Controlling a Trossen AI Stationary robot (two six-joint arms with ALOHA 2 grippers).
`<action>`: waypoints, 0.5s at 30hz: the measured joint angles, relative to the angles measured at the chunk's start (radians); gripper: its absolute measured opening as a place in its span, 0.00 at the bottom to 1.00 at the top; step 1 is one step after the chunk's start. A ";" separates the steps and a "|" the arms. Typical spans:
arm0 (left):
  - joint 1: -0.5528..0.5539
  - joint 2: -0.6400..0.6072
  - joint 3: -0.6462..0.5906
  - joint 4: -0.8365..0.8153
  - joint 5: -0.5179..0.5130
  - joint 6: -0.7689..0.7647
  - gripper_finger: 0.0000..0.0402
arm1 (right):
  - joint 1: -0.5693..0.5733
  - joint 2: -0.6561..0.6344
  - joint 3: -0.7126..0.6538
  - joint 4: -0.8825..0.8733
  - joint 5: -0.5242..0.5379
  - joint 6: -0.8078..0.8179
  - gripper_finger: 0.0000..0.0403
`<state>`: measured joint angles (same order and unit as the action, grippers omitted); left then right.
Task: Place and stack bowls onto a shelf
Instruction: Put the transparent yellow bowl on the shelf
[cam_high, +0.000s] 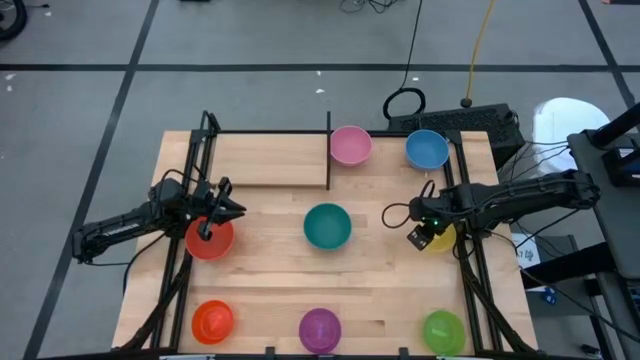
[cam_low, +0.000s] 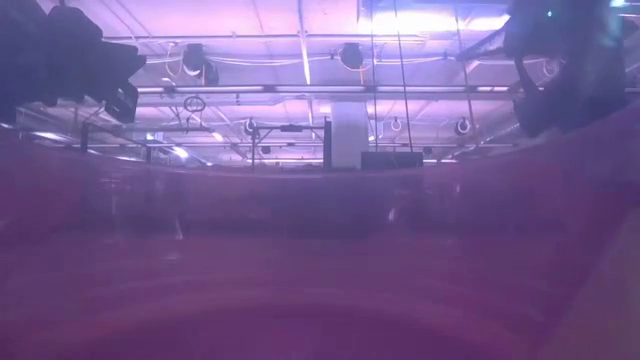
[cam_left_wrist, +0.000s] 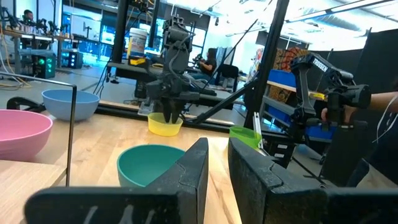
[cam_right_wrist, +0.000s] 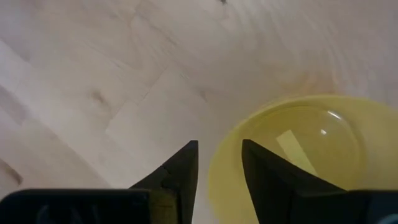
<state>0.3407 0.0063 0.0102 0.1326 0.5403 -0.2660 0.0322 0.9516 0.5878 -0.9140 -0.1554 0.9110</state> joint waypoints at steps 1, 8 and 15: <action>0.000 0.000 0.000 0.000 0.000 0.000 0.17 | 0.000 0.001 -0.021 0.021 -0.004 0.011 0.29; 0.000 0.000 0.000 0.000 0.000 -0.024 0.17 | 0.000 0.000 -0.150 0.164 -0.079 0.072 0.29; 0.000 0.000 0.000 0.000 0.000 -0.026 0.17 | 0.000 -0.002 -0.200 0.232 -0.085 0.073 0.23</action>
<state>0.3408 0.0063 0.0103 0.1326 0.5404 -0.2916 0.0326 0.9501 0.3878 -0.6815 -0.2403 0.9837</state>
